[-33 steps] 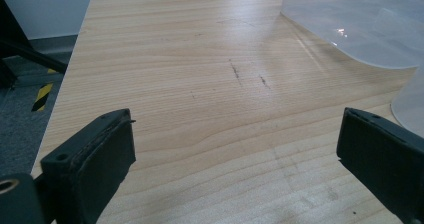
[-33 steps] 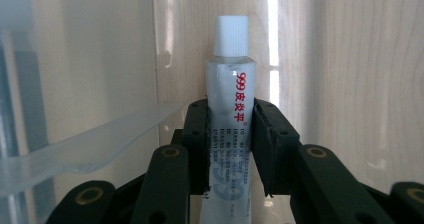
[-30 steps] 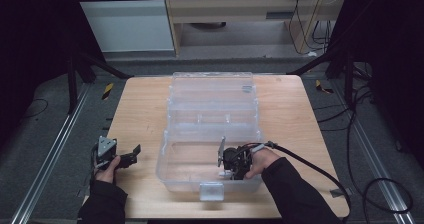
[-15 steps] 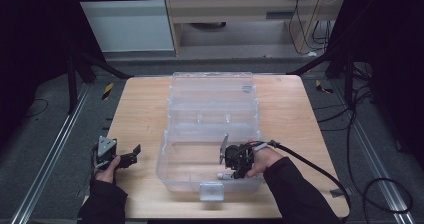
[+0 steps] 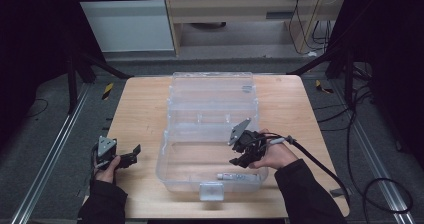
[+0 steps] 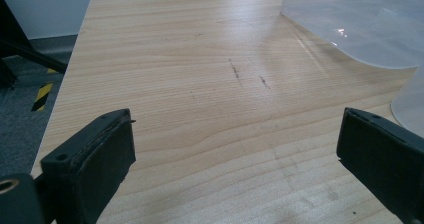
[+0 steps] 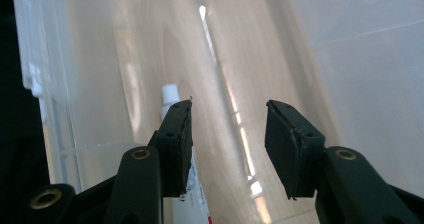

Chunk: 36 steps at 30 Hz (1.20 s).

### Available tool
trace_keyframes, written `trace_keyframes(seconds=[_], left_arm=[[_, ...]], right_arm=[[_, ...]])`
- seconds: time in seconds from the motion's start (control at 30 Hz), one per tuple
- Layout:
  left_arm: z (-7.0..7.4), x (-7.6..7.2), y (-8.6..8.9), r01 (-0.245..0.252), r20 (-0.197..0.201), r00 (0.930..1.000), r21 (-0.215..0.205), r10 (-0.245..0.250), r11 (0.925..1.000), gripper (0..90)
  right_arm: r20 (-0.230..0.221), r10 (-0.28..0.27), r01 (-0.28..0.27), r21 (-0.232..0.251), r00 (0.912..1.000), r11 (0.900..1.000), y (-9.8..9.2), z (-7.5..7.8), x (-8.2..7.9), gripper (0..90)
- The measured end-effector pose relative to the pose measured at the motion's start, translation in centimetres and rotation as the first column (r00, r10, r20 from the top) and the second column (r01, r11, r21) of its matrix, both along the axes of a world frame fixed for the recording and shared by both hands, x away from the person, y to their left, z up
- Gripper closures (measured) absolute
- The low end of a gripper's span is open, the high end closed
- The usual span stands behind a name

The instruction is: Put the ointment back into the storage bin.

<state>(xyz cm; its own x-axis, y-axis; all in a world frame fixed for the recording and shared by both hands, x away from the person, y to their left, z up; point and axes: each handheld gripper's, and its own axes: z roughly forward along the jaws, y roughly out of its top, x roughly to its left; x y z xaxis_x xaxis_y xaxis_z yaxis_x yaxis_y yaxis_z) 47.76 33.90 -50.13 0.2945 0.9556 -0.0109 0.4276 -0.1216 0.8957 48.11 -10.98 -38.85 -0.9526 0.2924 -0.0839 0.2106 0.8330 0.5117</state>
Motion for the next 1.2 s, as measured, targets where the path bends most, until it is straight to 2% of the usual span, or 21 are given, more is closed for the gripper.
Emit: trace_keyframes(seconds=[0.2, 0.27, 0.3, 0.33, 0.43, 0.5, 0.53, 0.57, 0.63, 0.67, 0.7, 0.73, 0.77, 0.8, 0.83, 0.87, 0.93, 1.07, 1.1, 1.17, 1.2], left_arm=[[0.0, 0.0, 0.0, 0.000, 0.000, 1.0000, 0.001, 0.000, 1.0000, 1.6], [0.0, 0.0, 0.0, -0.001, 0.000, 1.0000, 0.000, 0.001, 1.0000, 1.6], [0.0, 0.0, 0.0, -0.001, 0.000, 1.0000, 0.000, 0.001, 1.0000, 1.6], [0.0, 0.0, 0.0, -0.001, 0.000, 1.0000, 0.000, 0.001, 1.0000, 1.6], [0.0, 0.0, 0.0, -0.001, -0.001, 1.0000, 0.001, 0.001, 1.0000, 1.6], [0.0, 0.0, 0.0, -0.001, -0.001, 1.0000, 0.001, 0.001, 1.0000, 1.6], [0.0, 0.0, 0.0, -0.002, -0.001, 1.0000, 0.001, 0.002, 1.0000, 1.6], [0.0, 0.0, 0.0, -0.002, -0.001, 1.0000, 0.001, 0.002, 1.0000, 1.6], [0.0, 0.0, 0.0, -0.002, 0.000, 1.0000, 0.001, 0.002, 1.0000, 1.6], [0.0, 0.0, 0.0, -0.002, -0.001, 1.0000, 0.002, 0.002, 1.0000, 1.6], [0.0, 0.0, 0.0, -0.002, -0.001, 1.0000, 0.002, 0.002, 1.0000, 1.6], [0.0, 0.0, 0.0, -0.002, -0.001, 1.0000, 0.002, 0.002, 1.0000, 1.6], [0.0, 0.0, 0.0, -0.002, 0.000, 1.0000, 0.001, 0.002, 1.0000, 1.6], [0.0, 0.0, 0.0, -0.002, 0.000, 1.0000, 0.001, 0.002, 1.0000, 1.6], [0.0, 0.0, 0.0, -0.001, -0.001, 1.0000, 0.001, 0.001, 1.0000, 1.6], [0.0, 0.0, 0.0, -0.001, -0.001, 1.0000, 0.001, 0.001, 1.0000, 1.6], [0.0, 0.0, 0.0, -0.001, 0.001, 1.0000, 0.001, 0.001, 1.0000, 1.6], [0.0, 0.0, 0.0, 0.003, 0.001, 1.0000, 0.004, -0.003, 1.0000, 1.6], [0.0, 0.0, 0.0, 0.004, 0.001, 1.0000, 0.005, -0.004, 1.0000, 1.6], [0.0, 0.0, -0.1, 0.005, 0.001, 1.0000, 0.004, -0.005, 1.0000, 1.6], [0.0, 0.0, -0.1, 0.005, 0.001, 1.0000, 0.004, -0.005, 1.0000, 1.6]], right_arm=[[0.049, -0.154, 0.145, 0.154, 0.9868, 0.977, -2.0, 1.4, -0.5, 46.7], [0.083, -0.233, 0.208, 0.238, 0.9688, 0.949, -3.5, 1.8, -0.9, 42.1], [0.083, -0.233, 0.208, 0.238, 0.9688, 0.949, -3.5, 1.8, -0.9, 42.1], [0.092, -0.285, 0.250, 0.279, 0.9542, 0.927, -4.4, 2.0, -1.2, 39.1], [0.100, -0.317, 0.273, 0.310, 0.9431, 0.911, -5.2, 2.2, -1.4, 37.1], [0.085, -0.372, 0.321, 0.356, 0.9243, 0.878, -6.3, 2.2, -1.6, 29.8], [0.085, -0.396, 0.339, 0.373, 0.9144, 0.864, -6.8, 2.2, -1.7, 28.5], [0.085, -0.443, 0.373, 0.412, 0.8927, 0.831, -7.7, 2.1, -2.0, 26.1], [0.085, -0.457, 0.381, 0.430, 0.8853, 0.818, -8.1, 2.1, -2.1, 25.1], [0.076, -0.506, 0.416, 0.472, 0.8590, 0.777, -9.3, 1.9, -2.4, 23.3], [0.076, -0.506, 0.416, 0.472, 0.8590, 0.777, -9.3, 1.9, -2.4, 23.3], [0.073, -0.523, 0.428, 0.483, 0.8492, 0.763, -9.7, 1.7, -2.5, 22.2], [0.077, -0.574, 0.458, 0.521, 0.8150, 0.720, -10.9, 1.1, -2.7, 21.1], [0.077, -0.574, 0.458, 0.521, 0.8150, 0.720, -10.9, 1.1, -2.7, 21.1], [0.053, -0.610, 0.497, 0.525, 0.7906, 0.690, -12.0, 0.4, -2.5, 20.3], [0.053, -0.610, 0.497, 0.525, 0.7906, 0.690, -12.0, 0.4, -2.5, 20.3], [0.060, -0.636, 0.524, 0.512, 0.7690, 0.681, -12.8, -0.2, -2.2, 19.4], [0.050, -0.704, 0.578, 0.531, 0.7083, 0.620, -14.2, -1.8, -1.6, 18.3], [0.039, -0.729, 0.608, 0.522, 0.6838, 0.599, -14.8, -2.9, -1.5, 17.7], [0.034, -0.734, 0.618, 0.514, 0.6786, 0.595, -15.0, -3.4, -1.4, 17.4], [0.031, -0.752, 0.645, 0.490, 0.6587, 0.586, -15.7, -4.5, -1.4, 17.0]])
